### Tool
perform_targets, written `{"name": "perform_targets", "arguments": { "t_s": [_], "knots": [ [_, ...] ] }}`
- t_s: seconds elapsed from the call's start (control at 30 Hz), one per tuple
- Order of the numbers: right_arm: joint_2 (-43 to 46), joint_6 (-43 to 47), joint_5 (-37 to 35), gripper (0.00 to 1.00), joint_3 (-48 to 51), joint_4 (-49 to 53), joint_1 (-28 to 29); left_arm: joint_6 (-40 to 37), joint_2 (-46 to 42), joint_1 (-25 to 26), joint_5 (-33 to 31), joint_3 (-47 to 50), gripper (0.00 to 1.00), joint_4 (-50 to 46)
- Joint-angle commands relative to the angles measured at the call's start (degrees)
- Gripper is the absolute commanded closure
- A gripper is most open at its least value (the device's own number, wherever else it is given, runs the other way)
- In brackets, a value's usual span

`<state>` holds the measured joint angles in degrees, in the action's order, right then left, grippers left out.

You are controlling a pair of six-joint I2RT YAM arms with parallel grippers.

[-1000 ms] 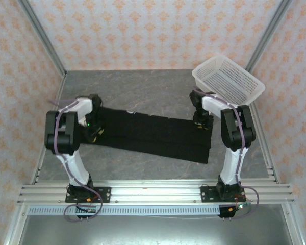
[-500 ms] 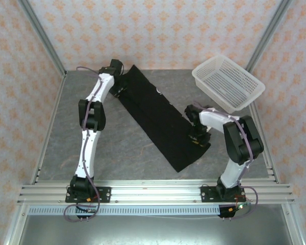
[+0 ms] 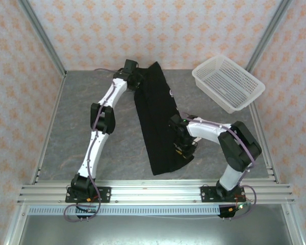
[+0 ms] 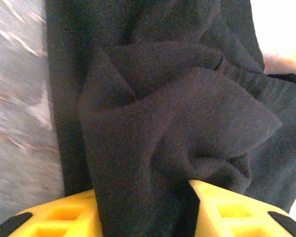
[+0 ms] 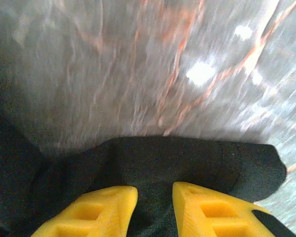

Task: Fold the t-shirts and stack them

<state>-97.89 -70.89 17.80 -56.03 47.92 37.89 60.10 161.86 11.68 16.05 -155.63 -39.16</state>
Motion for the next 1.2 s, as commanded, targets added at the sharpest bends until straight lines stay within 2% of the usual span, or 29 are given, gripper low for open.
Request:
{"name": "perform_targets", "arguments": {
  "t_s": [0.0, 0.1, 0.23, 0.3, 0.43, 0.57, 0.63, 0.73, 0.8, 0.9, 0.97, 1.17],
  "knots": [
    [-2.8, -8.0, 7.5, 0.67, 4.7, -8.1, 1.5, -2.7, 0.3, 0.6, -4.5, -1.7, 0.48, -6.0],
    [0.3, -10.5, 8.3, 0.66, 5.3, -8.1, 1.5, -7.2, -5.0, 0.0, -14.4, -1.4, 0.4, -12.2],
    [4.7, -11.4, 8.8, 0.62, 4.3, -6.1, 1.1, -12.2, -12.4, -0.6, -28.6, -1.1, 0.37, -21.0],
    [7.0, -9.3, 6.9, 0.58, 2.7, -2.6, 0.2, -13.7, -16.7, -0.5, -31.3, 1.1, 0.37, -23.2],
    [11.3, -0.9, 2.5, 0.55, 0.5, 2.5, -3.8, -14.3, -27.2, 0.8, -28.1, 14.4, 0.39, -22.1],
    [10.6, 15.4, -1.2, 0.56, -2.7, 2.1, -9.2, -9.1, -37.9, 3.8, -13.8, 35.7, 0.48, -12.8],
    [9.1, 25.6, -3.3, 0.56, -4.8, 0.9, -10.7, -5.3, -41.8, 7.1, -9.3, 44.4, 0.5, -8.1],
    [6.7, 35.2, -5.4, 0.57, -7.3, 0.0, -11.9, 1.5, -44.4, 11.4, -5.3, 53.2, 0.54, -2.7],
    [5.1, 38.4, -5.6, 0.57, -8.6, -0.9, -12.5, 4.9, -44.6, 13.8, -4.2, 56.5, 0.54, 0.7],
    [1.4, 40.4, -3.3, 0.58, -10.1, -3.1, -12.7, 8.1, -42.2, 15.6, -3.9, 57.7, 0.56, 0.7],
    [-1.2, 40.2, -1.5, 0.59, -10.8, -4.5, -12.7, 9.0, -40.4, 15.6, -3.7, 58.7, 0.57, 1.0],
    [-7.7, 37.4, 1.6, 0.61, -10.5, -6.5, -12.0, 7.4, -36.4, 12.9, -8.2, 61.2, 0.58, -4.7]
  ]
}}
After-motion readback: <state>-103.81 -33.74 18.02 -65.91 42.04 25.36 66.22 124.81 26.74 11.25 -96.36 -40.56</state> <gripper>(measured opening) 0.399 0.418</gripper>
